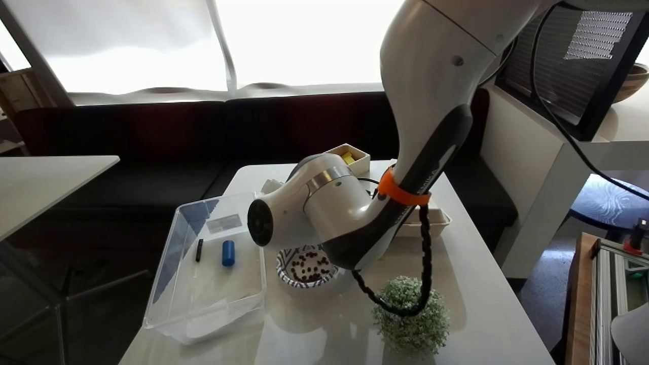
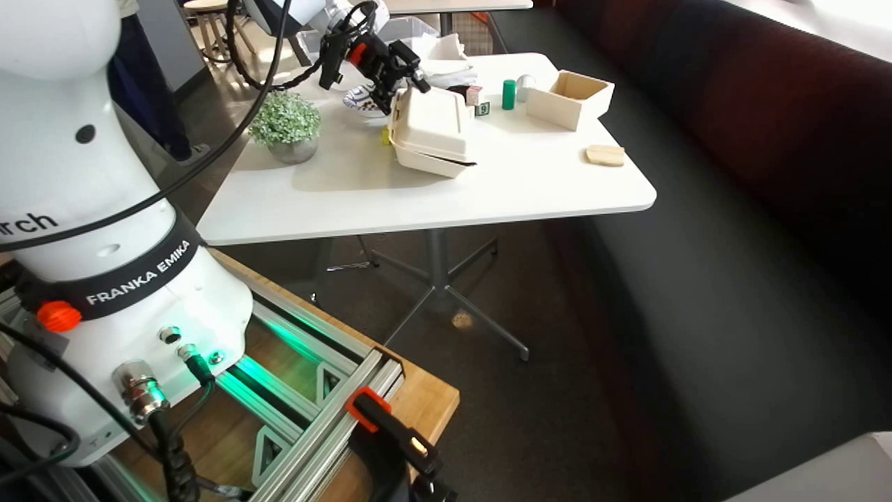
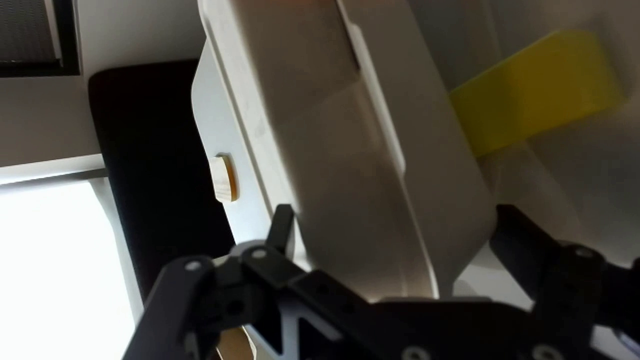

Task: Move the takeaway pack to the top right

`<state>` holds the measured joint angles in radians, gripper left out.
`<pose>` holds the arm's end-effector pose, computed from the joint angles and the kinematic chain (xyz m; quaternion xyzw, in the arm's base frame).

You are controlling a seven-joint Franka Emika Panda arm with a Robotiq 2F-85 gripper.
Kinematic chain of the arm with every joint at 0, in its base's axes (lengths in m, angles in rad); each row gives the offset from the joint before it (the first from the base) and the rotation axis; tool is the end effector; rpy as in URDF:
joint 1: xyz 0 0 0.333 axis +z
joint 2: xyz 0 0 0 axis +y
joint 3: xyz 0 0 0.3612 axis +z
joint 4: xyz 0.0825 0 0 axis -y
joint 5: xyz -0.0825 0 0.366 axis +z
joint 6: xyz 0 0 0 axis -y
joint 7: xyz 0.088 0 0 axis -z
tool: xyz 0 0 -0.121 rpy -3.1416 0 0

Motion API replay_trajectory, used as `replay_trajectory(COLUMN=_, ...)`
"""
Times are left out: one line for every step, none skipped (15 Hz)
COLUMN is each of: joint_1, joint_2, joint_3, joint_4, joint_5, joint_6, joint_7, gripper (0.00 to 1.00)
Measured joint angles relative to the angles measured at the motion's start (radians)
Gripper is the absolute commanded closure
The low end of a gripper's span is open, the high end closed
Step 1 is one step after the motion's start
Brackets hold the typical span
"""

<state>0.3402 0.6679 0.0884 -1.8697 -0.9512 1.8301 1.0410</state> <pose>0.5643 0.1702 0.1816 0.8867 -0.0041 0.0090 0.4622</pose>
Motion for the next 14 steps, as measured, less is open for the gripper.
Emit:
replay_trajectory(joint_1=0.002, joint_2=0.004, joint_3=-0.001, joint_4=0.003, joint_5=-0.006, joint_6=-0.009, joint_7=0.002, gripper=0.04)
replay_trajectory(joint_1=0.004, joint_2=0.008, joint_3=-0.002, joint_4=0.007, joint_5=-0.012, joint_6=-0.017, joint_7=0.004, gripper=0.22)
replay_trajectory(joint_1=0.005, joint_2=0.01, joint_3=-0.002, joint_4=0.009, joint_5=-0.016, joint_6=-0.025, joint_7=0.006, gripper=0.29)
replay_trajectory(joint_1=0.006, joint_2=0.012, joint_3=-0.002, joint_4=0.011, joint_5=-0.02, joint_6=-0.03, joint_7=0.007, gripper=0.29)
replay_trajectory(joint_1=0.007, joint_2=0.012, joint_3=-0.002, joint_4=0.012, joint_5=-0.024, joint_6=-0.033, joint_7=0.008, gripper=0.38)
replay_trajectory(joint_1=0.007, joint_2=0.013, joint_3=-0.002, joint_4=0.012, joint_5=-0.028, joint_6=-0.034, joint_7=0.01, gripper=0.44)
replay_trajectory(joint_1=0.007, joint_2=0.013, joint_3=-0.002, joint_4=0.012, joint_5=-0.031, joint_6=-0.035, joint_7=0.013, gripper=0.45)
replay_trajectory(joint_1=0.007, joint_2=0.013, joint_3=-0.002, joint_4=0.012, joint_5=-0.034, joint_6=-0.036, joint_7=0.015, gripper=0.46)
replay_trajectory(joint_1=0.007, joint_2=0.013, joint_3=-0.002, joint_4=0.012, joint_5=-0.036, joint_6=-0.038, joint_7=0.017, gripper=0.47)
replay_trajectory(joint_1=0.008, joint_2=0.013, joint_3=-0.002, joint_4=0.012, joint_5=-0.038, joint_6=-0.041, joint_7=0.018, gripper=0.48)
replay_trajectory(joint_1=0.008, joint_2=0.012, joint_3=-0.002, joint_4=0.012, joint_5=-0.04, joint_6=-0.048, joint_7=0.02, gripper=0.48)
replay_trajectory(joint_1=0.01, joint_2=0.012, joint_3=-0.002, joint_4=0.013, joint_5=-0.04, joint_6=-0.056, joint_7=0.021, gripper=0.48)
replay_trajectory(joint_1=0.012, joint_2=0.012, joint_3=-0.002, joint_4=0.013, joint_5=-0.04, joint_6=-0.067, joint_7=0.024, gripper=0.48)
replay_trajectory(joint_1=0.014, joint_2=0.012, joint_3=-0.001, joint_4=0.013, joint_5=-0.04, joint_6=-0.081, joint_7=0.028, gripper=0.48)
